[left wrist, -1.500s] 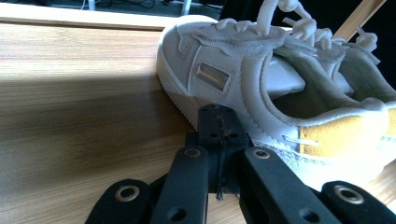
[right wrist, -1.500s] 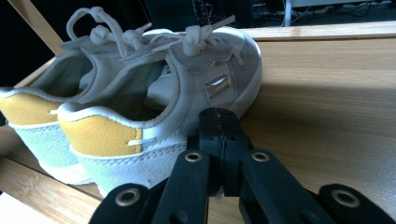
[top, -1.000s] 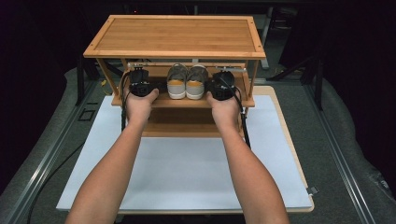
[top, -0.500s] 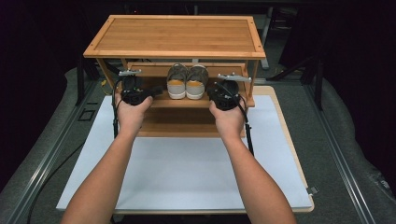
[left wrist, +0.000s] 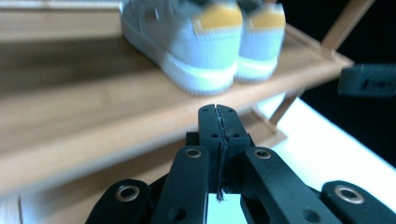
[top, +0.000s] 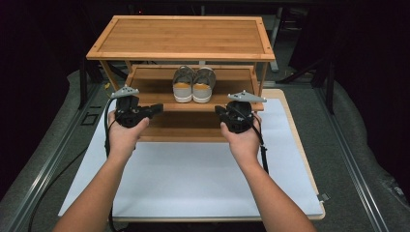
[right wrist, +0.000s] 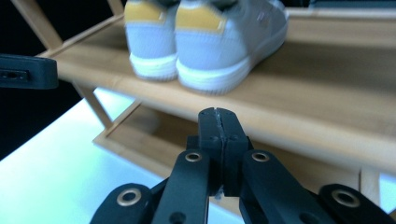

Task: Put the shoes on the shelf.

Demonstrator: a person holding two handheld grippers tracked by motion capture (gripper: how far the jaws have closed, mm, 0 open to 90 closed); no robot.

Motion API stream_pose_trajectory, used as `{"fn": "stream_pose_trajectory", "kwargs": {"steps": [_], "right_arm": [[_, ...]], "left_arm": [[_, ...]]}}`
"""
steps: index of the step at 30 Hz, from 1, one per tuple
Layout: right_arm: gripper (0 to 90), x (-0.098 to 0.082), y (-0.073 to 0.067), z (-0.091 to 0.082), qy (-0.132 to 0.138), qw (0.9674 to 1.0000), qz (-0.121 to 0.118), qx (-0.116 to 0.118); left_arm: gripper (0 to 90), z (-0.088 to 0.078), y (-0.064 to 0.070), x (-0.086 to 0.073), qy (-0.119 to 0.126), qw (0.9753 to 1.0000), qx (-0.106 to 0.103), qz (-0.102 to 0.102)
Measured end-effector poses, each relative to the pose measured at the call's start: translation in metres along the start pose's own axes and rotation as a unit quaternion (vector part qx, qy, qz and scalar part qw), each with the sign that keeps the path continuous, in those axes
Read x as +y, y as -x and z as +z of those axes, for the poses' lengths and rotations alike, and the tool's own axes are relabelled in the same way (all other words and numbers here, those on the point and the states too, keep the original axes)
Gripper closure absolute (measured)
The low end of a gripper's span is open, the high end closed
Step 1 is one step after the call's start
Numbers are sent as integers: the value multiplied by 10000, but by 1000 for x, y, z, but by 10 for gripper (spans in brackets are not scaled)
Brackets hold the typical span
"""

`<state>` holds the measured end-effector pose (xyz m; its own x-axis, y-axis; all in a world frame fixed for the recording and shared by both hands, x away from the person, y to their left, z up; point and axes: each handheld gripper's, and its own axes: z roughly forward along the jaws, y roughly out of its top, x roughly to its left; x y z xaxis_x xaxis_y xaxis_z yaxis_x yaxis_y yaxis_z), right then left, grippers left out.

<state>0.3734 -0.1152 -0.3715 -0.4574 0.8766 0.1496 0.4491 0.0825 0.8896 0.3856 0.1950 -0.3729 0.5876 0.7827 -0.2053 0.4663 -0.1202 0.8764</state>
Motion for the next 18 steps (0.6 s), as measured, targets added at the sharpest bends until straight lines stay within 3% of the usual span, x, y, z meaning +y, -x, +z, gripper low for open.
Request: {"fn": "stream_pose_trajectory", "kwargs": {"steps": [1,2,3,4,5,6,7,8,10,12,14,16,18], "right_arm": [[900,-7,-2,-3,-84,9999,-64,55],[900,-7,-2,-3,-84,9999,-64,55],[900,-17,-3,-6,-111,9999,-122,-34],[900,-17,-3,-6,-111,9999,-122,-34],[900,-29,-2,-7,-239,9997,-51,28],[900,-34,-1,-7,-287,9995,-73,-68],[900,-40,1,-8,-320,9994,-18,107],[900,-46,1,-9,-378,9993,-30,-5],[900,-51,2,-10,-352,9994,2,58],[900,-67,4,-13,-422,9991,70,23],[900,-72,3,-14,-448,9990,57,-51],[900,-87,4,-17,-473,9988,39,89],[900,-97,2,-18,-484,9988,30,18]], "left_arm": [[896,-2,0,-10,-70,10000,-27,0],[896,-2,0,-10,-70,10000,-27,0],[896,-3,-1,-20,-177,9998,-36,-15],[896,-3,-1,-20,-177,9998,-36,-15],[895,-2,-2,-28,-267,9996,-12,13],[895,-3,-2,-32,-301,9995,-9,32],[895,-4,-2,-36,-320,9995,-15,41],[895,-5,-2,-41,-339,9994,-29,37],[895,-6,-3,-46,-380,9993,-41,59],[895,-6,-3,-62,-517,9986,-88,53],[895,-6,-3,-67,-576,9983,-97,51],[895,-6,-4,-81,-668,9977,-98,11],[895,-6,-4,-92,-684,9976,-127,-53]]}}
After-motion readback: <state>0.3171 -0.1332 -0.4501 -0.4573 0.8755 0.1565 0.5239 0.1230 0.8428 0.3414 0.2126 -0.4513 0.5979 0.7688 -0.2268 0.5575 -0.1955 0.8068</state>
